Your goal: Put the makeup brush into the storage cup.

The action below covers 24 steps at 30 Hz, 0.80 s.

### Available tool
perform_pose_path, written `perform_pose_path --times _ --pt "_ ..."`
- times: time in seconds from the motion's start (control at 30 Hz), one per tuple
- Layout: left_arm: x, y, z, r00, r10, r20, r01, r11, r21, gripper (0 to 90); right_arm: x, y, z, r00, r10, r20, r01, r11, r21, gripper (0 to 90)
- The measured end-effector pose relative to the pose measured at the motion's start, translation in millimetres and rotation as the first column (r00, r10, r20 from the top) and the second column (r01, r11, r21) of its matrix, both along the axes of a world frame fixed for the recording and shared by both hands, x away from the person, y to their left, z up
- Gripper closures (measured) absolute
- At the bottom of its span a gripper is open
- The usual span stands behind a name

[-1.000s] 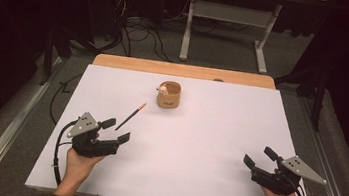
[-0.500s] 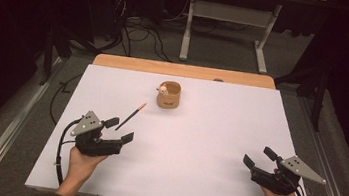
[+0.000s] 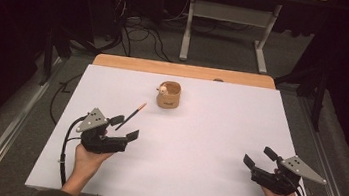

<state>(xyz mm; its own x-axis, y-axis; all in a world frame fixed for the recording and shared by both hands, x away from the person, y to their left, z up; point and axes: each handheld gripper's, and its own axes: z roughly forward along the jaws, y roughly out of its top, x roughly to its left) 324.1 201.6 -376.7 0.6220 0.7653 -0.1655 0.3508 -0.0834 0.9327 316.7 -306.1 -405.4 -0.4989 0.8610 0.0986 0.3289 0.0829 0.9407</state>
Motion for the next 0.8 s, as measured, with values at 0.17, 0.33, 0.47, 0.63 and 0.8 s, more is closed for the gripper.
perform_pose_path --times 0.17,0.33,0.47,0.63,0.8 --pt "3.7 -3.7 1.2 1.0000 -0.003 -0.001 0.003 1.0000 0.001 23.5 0.0 0.3 -0.2 1.0000 0.003 0.000 -0.003 1.000 -0.005 18.2" --pt "9.1 -6.7 1.5 1.0000 -0.002 -0.007 0.002 1.0000 0.004 23.5 -0.1 -0.7 0.1 1.0000 0.001 0.000 -0.001 1.000 0.000 18.2" --pt "12.1 -9.0 2.1 0.9999 -0.003 -0.010 0.003 1.0000 0.006 23.5 -0.2 0.3 0.3 1.0000 0.002 0.000 -0.002 1.000 0.001 18.2" --pt "18.9 -11.2 3.0 0.9999 0.001 -0.013 -0.001 1.0000 0.007 23.6 0.3 -1.0 -0.2 1.0000 0.007 0.000 -0.007 1.000 -0.001 18.3" --pt "25.4 -13.1 4.1 0.9998 0.009 -0.016 -0.009 0.9999 0.010 23.6 0.0 -0.4 0.2 1.0000 0.006 -0.001 -0.006 1.000 -0.001 18.2"
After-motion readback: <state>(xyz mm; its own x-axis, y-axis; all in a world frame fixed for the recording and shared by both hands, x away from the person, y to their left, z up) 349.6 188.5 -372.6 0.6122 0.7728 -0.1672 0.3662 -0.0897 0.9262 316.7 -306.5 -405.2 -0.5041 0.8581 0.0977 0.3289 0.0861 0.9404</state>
